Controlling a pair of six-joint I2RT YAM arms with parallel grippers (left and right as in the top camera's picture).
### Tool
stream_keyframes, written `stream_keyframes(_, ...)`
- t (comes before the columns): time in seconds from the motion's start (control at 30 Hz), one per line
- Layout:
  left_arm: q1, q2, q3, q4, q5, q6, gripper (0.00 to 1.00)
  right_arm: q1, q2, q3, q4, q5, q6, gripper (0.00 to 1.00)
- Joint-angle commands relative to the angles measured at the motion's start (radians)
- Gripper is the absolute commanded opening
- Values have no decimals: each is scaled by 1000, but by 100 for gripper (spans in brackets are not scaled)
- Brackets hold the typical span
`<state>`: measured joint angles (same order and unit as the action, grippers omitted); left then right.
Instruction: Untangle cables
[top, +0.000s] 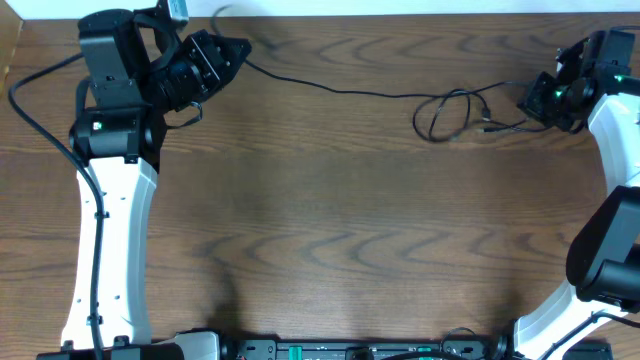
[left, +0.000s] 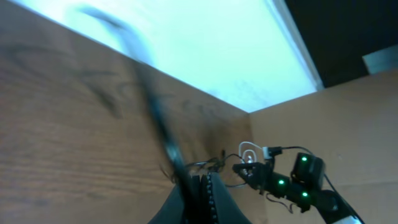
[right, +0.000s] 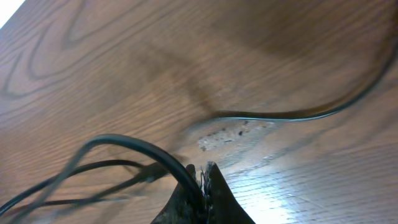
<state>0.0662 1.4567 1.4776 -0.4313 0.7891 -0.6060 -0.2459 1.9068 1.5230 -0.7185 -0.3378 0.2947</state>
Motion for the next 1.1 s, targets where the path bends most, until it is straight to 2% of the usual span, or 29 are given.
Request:
stream_keyframes(0.0,-14,-18,13,-36,-72,35,7,29,-6,2,0,-91,-62,1)
stream_keyframes(0.1,-55,-8,13,-89,-129,92,8,77,-6,2,-5,-103,-65,1)
stream_keyframes(0.2,-97,10,13,-171,-254,120,11,149,-6,2,-16,-148,-79,1)
stream_keyframes(0.23,-101,18,13,-188,-275,120,16,164,-6,2,-16,-141,-80,1)
stream_keyframes(0.37,-105,55,13,-243,-305,120,48,211,-6,2,-15,-120,-79,1)
stream_keyframes(0.4,-105,73,13,-260,-304,120,53,217,-6,2,-15,-115,-79,1)
stream_keyframes(0.5,-120,116,13,-276,-304,118,59,221,-6,2,-15,-113,-79,1)
stream_keyframes(0.6,-162,176,13,-266,-304,96,60,219,-6,2,-18,-113,-79,1)
stream_keyframes(0.8,-352,343,13,-95,-301,5,61,219,-6,2,-33,-85,-79,1)
stream_keyframes(0.9,-485,463,13,89,-308,-78,60,219,-6,2,-46,-79,-80,1)
stream_keyframes(1.07,-585,619,13,303,-312,-205,60,219,-6,2,-60,-79,-87,1)
